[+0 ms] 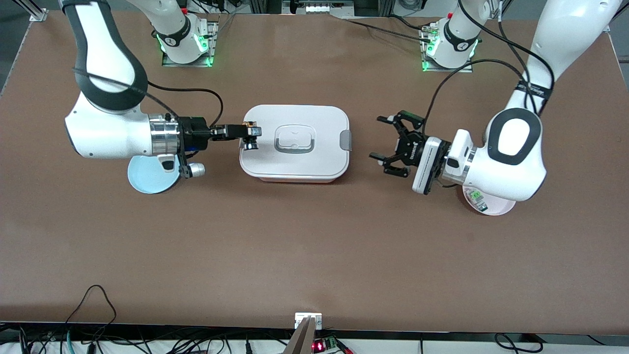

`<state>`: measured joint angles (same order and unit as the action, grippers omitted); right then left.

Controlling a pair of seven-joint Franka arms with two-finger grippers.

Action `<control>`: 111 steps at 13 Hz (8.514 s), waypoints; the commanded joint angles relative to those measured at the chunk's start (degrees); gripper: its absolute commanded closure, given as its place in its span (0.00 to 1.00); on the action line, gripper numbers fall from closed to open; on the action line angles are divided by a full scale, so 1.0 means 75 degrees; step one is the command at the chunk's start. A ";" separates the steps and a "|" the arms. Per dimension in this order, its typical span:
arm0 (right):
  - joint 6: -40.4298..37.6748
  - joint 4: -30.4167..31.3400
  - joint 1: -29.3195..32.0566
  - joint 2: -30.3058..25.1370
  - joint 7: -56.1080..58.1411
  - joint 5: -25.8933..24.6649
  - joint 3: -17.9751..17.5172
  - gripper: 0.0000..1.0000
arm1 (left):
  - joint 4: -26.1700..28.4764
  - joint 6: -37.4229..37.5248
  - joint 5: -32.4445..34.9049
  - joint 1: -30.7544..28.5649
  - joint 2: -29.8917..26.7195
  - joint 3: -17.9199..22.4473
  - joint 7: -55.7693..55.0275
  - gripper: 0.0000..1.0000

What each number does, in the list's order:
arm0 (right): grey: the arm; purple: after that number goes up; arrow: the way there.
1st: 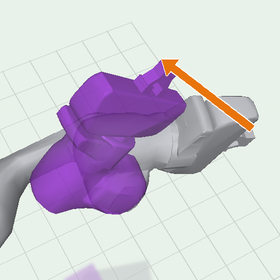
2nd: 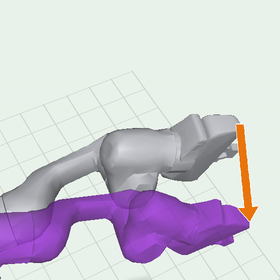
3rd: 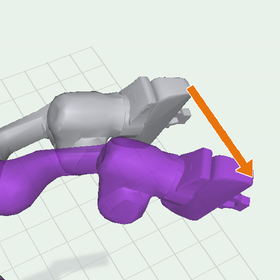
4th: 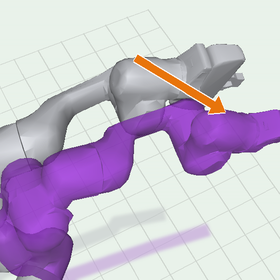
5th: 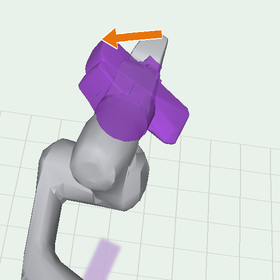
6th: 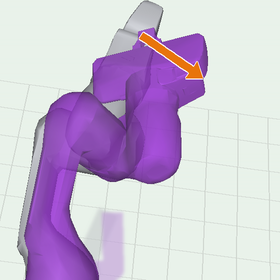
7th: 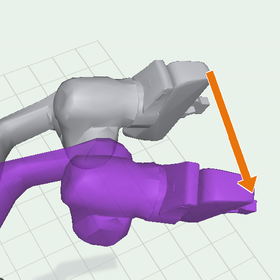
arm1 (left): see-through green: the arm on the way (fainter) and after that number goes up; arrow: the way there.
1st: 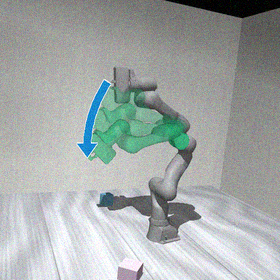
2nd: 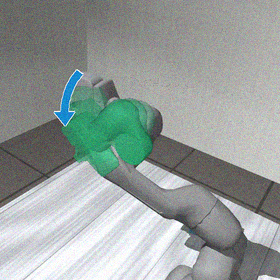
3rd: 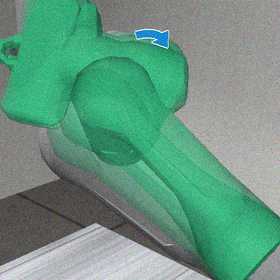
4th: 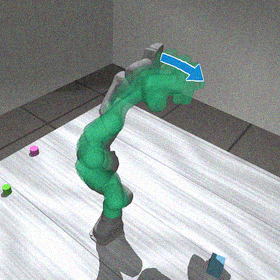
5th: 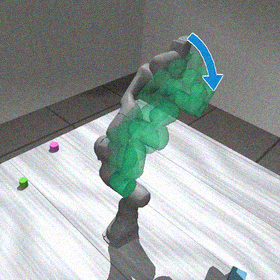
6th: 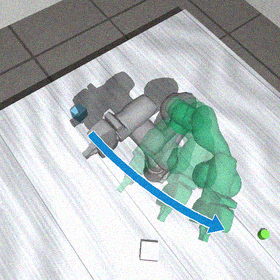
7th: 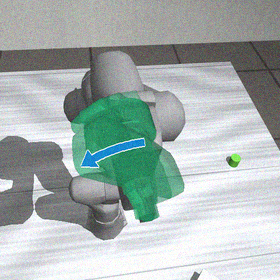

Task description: Transfer orange switch to right arm and place

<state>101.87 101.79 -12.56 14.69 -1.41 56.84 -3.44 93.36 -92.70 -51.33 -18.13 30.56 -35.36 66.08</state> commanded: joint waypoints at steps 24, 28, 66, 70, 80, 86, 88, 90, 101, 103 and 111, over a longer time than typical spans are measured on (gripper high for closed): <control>0.2167 0.1649 0.1967 -0.0189 0.7908 -0.8012 -0.0045 0.86 | -0.0134 -0.0260 0.6839 0.2202 -0.3229 0.3641 -0.7846 0.00; 0.2821 0.2152 0.2026 -0.0224 0.8764 -0.8515 -0.0045 0.85 | 0.0299 -0.0366 0.6992 0.3048 -0.3837 0.4479 -0.8377 0.00; 0.1447 0.1420 0.2612 -0.0411 0.6676 -0.7098 -0.0384 0.00 | 0.0407 -0.0027 0.7196 0.2921 -0.4555 0.4070 -0.8658 0.00; 0.0459 0.0422 0.2600 -0.0446 0.4459 -0.7063 -0.0677 0.00 | 0.0407 0.0032 0.7196 0.2921 -0.4555 0.4070 -0.8670 0.00; -0.1899 -0.1889 0.1499 -0.0528 -0.0011 -0.8698 -0.0666 0.00 | 0.0407 0.0067 0.7208 0.2921 -0.4555 0.4070 -0.8670 0.00; -0.1921 -0.2731 0.1534 -0.0622 -0.0105 -0.7969 0.0481 0.00 | 0.0407 0.0173 0.7208 0.2910 -0.4555 0.4128 -0.8658 0.00; -0.1875 -0.2838 0.1545 -0.0750 -0.0117 -0.7942 0.0623 0.00 | 0.0407 0.0173 0.7208 0.2910 -0.4555 0.4117 -0.8658 0.00; -0.1957 -0.2850 0.1604 -0.0821 0.0034 -0.8012 0.0833 0.00 | 0.0407 0.0173 0.7208 0.2910 -0.4555 0.4117 -0.8658 0.00; -0.2426 -0.1233 0.1569 -0.2215 0.0000 -0.8048 0.1104 0.00 | 0.0396 0.0173 0.7208 0.2910 -0.4555 0.4070 -0.8670 0.00; -0.2170 -0.1012 0.1569 -0.2402 -0.0093 -0.8001 0.1069 0.00 | 0.0396 0.0184 0.7208 0.2910 -0.4555 0.4058 -0.8670 0.00; -0.1676 -0.0846 0.1546 -0.2731 0.0082 -0.7907 0.1080 0.00 | 0.0396 0.0184 0.7208 0.2910 -0.4555 0.4058 -0.8658 0.00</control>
<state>89.30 96.46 -0.94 -5.51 -0.92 -3.21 4.52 97.52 -92.39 2.05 3.76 -3.82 -4.63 1.48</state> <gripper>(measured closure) 0.000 0.000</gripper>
